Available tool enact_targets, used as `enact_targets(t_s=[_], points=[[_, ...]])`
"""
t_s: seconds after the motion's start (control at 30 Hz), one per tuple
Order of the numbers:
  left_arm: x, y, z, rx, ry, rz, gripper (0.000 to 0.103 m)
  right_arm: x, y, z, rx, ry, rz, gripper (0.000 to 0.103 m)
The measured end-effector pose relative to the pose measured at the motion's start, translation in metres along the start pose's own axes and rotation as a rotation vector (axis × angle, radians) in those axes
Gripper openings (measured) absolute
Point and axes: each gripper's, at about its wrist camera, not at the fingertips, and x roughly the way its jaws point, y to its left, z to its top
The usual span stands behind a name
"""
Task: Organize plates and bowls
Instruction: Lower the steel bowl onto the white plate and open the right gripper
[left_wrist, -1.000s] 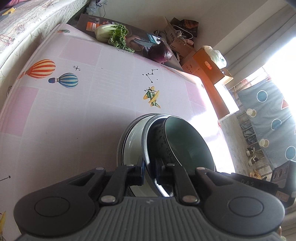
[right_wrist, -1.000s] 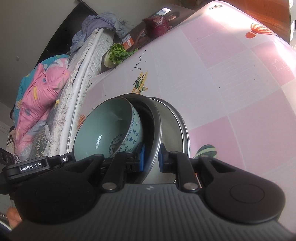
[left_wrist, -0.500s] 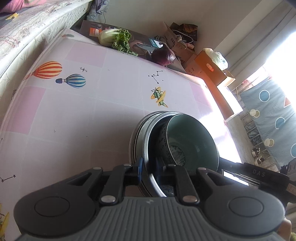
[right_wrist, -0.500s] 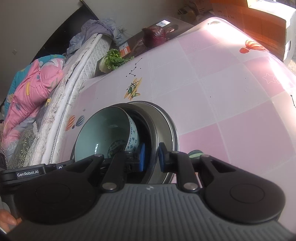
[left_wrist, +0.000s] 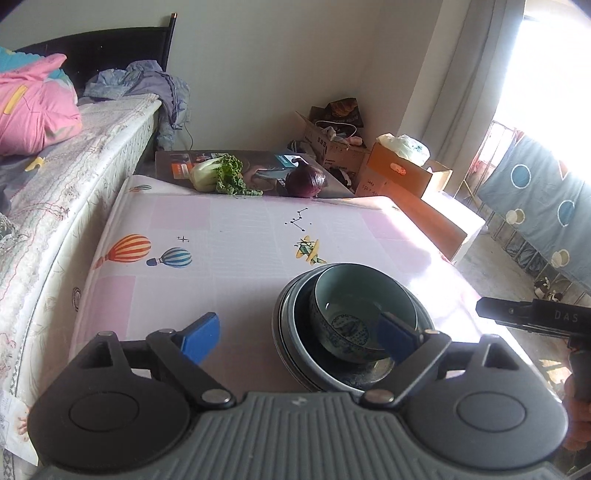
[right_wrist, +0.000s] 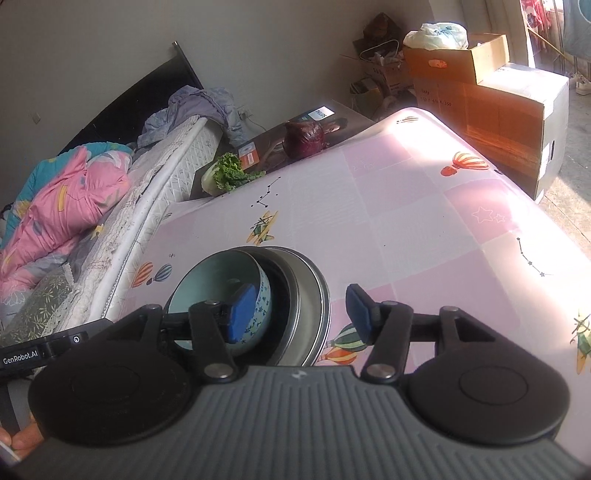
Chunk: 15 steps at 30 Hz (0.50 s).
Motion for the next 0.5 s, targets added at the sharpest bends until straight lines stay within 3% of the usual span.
enact_targets(t_s=[0.03, 0.1, 0.27, 0.5], points=[[-0.008, -0.005, -0.002, 0.025, -0.017, 0.018, 0.103, -0.01, 0.004, -0.003, -0.024, -0.014, -0.005, 0.069], [-0.019, -0.012, -0.006, 0.059, -0.034, 0.041, 0.103, -0.029, 0.013, -0.01, -0.076, -0.036, -0.017, 0.085], [-0.033, -0.023, -0.016, 0.079, 0.005, 0.046, 0.103, -0.066, 0.035, -0.032, -0.184, -0.074, -0.04, 0.102], [-0.044, -0.028, -0.026, 0.076, -0.021, 0.146, 0.103, -0.087, 0.057, -0.06, -0.252, -0.078, -0.094, 0.102]])
